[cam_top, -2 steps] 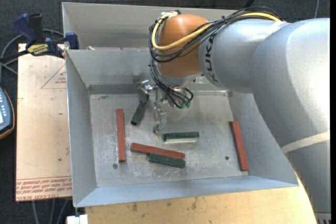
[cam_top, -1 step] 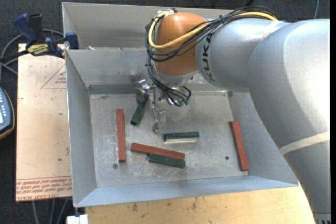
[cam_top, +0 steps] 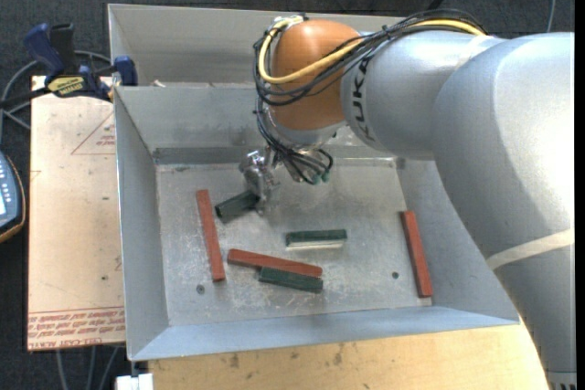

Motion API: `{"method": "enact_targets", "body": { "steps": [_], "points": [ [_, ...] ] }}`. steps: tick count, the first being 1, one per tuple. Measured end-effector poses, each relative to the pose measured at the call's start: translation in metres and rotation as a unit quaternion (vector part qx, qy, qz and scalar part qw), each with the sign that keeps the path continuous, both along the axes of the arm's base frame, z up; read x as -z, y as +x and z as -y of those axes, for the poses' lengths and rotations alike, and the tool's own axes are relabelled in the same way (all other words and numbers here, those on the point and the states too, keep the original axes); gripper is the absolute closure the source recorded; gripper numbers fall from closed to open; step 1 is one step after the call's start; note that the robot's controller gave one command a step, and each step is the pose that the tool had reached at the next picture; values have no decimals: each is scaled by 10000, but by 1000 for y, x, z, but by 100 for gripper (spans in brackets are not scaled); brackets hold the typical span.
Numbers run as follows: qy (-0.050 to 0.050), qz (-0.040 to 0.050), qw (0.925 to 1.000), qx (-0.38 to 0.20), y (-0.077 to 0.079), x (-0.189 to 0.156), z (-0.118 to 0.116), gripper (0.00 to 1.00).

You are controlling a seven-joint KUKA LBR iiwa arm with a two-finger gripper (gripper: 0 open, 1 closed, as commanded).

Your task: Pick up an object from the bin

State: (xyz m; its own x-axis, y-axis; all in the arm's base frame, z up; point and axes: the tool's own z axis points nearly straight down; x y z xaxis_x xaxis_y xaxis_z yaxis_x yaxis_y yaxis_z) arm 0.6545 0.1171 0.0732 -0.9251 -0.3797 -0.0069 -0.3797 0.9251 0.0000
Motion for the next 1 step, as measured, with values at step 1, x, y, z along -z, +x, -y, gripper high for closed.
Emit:
{"method": "enact_targets", "body": {
  "steps": [1],
  "points": [
    [3, 34, 10000, -10, -6, -146, 0, 100]
  ]
}}
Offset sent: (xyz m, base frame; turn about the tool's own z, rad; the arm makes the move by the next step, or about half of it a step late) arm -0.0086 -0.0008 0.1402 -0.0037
